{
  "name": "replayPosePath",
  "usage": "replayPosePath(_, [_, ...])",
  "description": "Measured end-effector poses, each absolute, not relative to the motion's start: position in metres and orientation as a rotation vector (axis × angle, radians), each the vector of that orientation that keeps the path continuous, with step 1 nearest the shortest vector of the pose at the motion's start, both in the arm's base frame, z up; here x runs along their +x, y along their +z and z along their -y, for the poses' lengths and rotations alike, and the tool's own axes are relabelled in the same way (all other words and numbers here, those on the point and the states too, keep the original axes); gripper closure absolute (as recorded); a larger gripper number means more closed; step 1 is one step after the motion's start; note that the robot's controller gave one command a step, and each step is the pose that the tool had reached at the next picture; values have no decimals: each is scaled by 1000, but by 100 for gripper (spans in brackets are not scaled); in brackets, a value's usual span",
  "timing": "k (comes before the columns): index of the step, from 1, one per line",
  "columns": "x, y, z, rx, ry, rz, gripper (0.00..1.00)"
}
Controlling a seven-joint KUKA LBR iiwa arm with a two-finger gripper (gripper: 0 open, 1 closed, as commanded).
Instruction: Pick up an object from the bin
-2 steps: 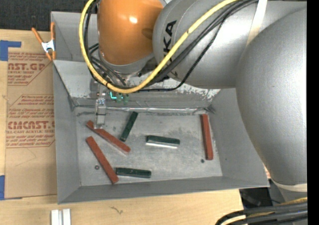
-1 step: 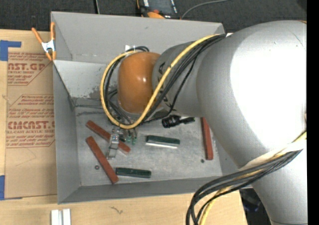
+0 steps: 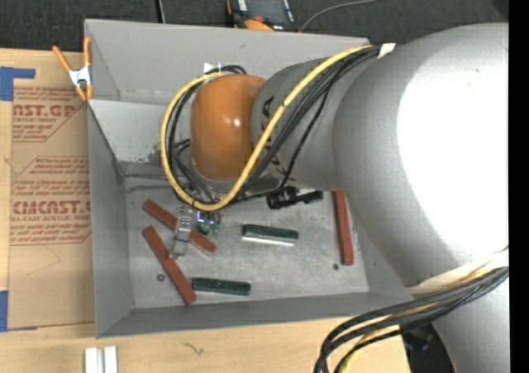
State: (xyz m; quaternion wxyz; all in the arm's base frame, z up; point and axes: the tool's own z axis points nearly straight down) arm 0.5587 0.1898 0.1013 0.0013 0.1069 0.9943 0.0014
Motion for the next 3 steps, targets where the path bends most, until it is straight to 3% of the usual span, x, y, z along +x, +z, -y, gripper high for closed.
replayPosePath(1, [564, 103, -177, 496, 1, -3101, 0])
replayPosePath(2, [559, 69, -174, 737, 0, -3056, 0])
replayPosePath(3, [559, 69, -175, 737, 1, -3054, 0])
